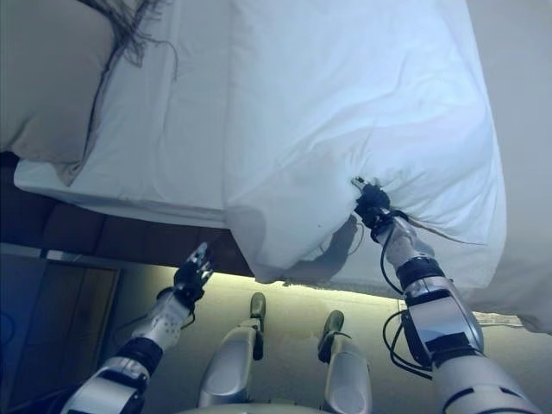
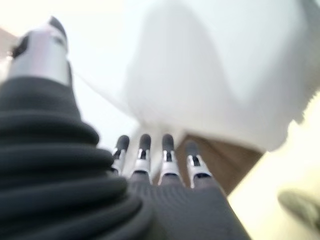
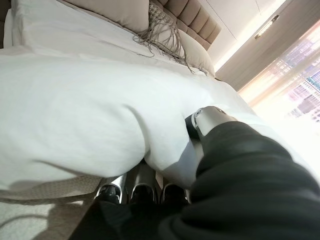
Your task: Make the bed neatly
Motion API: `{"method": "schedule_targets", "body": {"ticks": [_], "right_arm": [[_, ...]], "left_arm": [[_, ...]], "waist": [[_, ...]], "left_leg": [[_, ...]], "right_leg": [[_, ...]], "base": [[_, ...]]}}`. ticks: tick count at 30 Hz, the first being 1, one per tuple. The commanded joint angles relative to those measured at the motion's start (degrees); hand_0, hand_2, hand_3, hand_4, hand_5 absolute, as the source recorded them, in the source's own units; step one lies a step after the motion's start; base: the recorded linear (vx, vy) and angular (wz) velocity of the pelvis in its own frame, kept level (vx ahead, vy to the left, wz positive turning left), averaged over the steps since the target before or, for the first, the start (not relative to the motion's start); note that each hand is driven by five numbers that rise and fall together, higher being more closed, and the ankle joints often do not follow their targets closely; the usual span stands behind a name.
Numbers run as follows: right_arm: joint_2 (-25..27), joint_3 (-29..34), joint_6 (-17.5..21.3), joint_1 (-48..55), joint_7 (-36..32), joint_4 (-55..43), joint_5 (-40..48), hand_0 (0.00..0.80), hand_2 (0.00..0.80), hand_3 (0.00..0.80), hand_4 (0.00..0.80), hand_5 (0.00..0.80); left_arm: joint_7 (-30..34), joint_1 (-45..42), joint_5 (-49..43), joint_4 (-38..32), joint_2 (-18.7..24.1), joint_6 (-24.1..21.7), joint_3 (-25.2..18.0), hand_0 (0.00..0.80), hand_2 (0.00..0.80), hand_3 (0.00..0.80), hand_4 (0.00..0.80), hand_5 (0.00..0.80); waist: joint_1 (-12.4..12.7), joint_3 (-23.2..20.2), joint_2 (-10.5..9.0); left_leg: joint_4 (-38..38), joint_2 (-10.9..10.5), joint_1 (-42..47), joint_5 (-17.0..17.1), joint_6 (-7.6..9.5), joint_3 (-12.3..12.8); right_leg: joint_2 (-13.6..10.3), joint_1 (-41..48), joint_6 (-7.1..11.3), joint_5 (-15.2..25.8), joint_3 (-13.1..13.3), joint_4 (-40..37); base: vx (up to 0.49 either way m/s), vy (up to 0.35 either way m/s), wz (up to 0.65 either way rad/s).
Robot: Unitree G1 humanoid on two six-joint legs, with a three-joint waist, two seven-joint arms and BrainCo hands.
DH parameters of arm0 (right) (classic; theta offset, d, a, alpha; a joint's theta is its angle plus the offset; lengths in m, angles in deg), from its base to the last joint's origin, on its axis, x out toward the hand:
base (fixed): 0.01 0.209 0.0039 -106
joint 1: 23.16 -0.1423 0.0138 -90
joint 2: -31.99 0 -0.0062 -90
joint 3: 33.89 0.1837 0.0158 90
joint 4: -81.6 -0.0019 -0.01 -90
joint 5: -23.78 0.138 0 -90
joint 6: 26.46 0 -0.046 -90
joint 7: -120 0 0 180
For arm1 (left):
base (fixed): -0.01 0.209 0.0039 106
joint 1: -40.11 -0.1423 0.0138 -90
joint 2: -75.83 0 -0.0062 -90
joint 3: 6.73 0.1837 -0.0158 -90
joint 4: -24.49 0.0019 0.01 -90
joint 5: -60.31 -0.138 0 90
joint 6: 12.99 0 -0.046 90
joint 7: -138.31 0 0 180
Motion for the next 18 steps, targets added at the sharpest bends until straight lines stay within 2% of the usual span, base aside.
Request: {"method": "schedule_targets", "body": {"ticks": [1,5,9,12,15,18], "right_arm": [[-2.8,-1.1,1.4,-3.1,-3.2,-1.5,0.6,0.800,0.800,0.800,0.800,0.800],[-3.6,-1.8,0.3,-5.4,-3.3,-1.0,2.8,0.800,0.800,0.800,0.800,0.800],[-5.1,-3.0,0.5,-6.7,-2.2,-2.9,4.6,0.800,0.800,0.800,0.800,0.800],[-6.0,-3.6,1.2,-7.2,-1.5,-4.4,6.1,0.800,0.800,0.800,0.800,0.800],[-7.4,-3.6,1.9,-7.9,-0.7,-5.7,7.3,0.800,0.800,0.800,0.800,0.800],[-8.4,-3.6,3.0,-8.2,-0.4,-6.7,9.5,0.800,0.800,0.800,0.800,0.800]], "left_arm": [[2.2,2.9,7.8,0.1,-1.2,3.3,3.8,0.000,0.000,0.000,0.000,0.000],[1.9,5.2,15.1,1.5,-3.4,7.0,5.8,0.000,0.000,0.000,0.000,0.000],[0.2,7.1,22.1,4.3,-5.2,8.2,5.9,0.000,0.000,0.000,0.000,0.000],[-0.8,8.2,27.7,7.0,-6.1,9.5,4.1,0.000,0.000,0.000,0.000,0.000],[-2.5,8.3,39.7,8.7,-8.0,10.9,1.1,0.000,0.000,0.000,0.000,0.000],[-4.5,7.7,45.1,9.6,-9.6,11.8,-1.6,0.000,0.000,0.000,0.000,0.000]], "waist": [[0.1,-3.3,-2.73],[-0.1,-3.1,-3.37],[-0.5,-2.3,-4.76],[-0.5,-1.7,-6.26],[-0.5,-1.1,-7.79],[0.0,-0.8,-9.21]], "left_leg": [[-3.0,1.8,0.3,1.5,-0.81,0.2],[-3.0,2.1,0.2,1.2,-0.78,-0.3],[-3.3,2.4,-0.3,1.3,-0.70,-0.5],[-3.3,2.9,-0.8,1.2,-0.66,-0.6],[-3.1,3.5,-1.2,0.9,-0.78,-1.0],[-3.5,4.1,-1.1,0.9,-1.07,-1.3]], "right_leg": [[-3.5,4.2,4.58,6.9,0.9,-11.1],[-2.9,4.0,4.23,6.4,0.9,-10.6],[-2.2,3.2,4.14,6.6,1.2,-10.7],[-1.5,2.8,4.03,6.6,1.2,-10.8],[-0.7,2.5,3.93,6.3,1.2,-10.6],[0.0,3.3,3.79,6.2,0.8,-11.2]], "base": [[0.000,0.000,0.00],[0.014,-0.027,0.03],[-0.039,-0.078,-0.01],[-0.042,-0.137,-0.06],[-0.023,-0.134,-0.07],[0.002,-0.156,-0.03]]}}
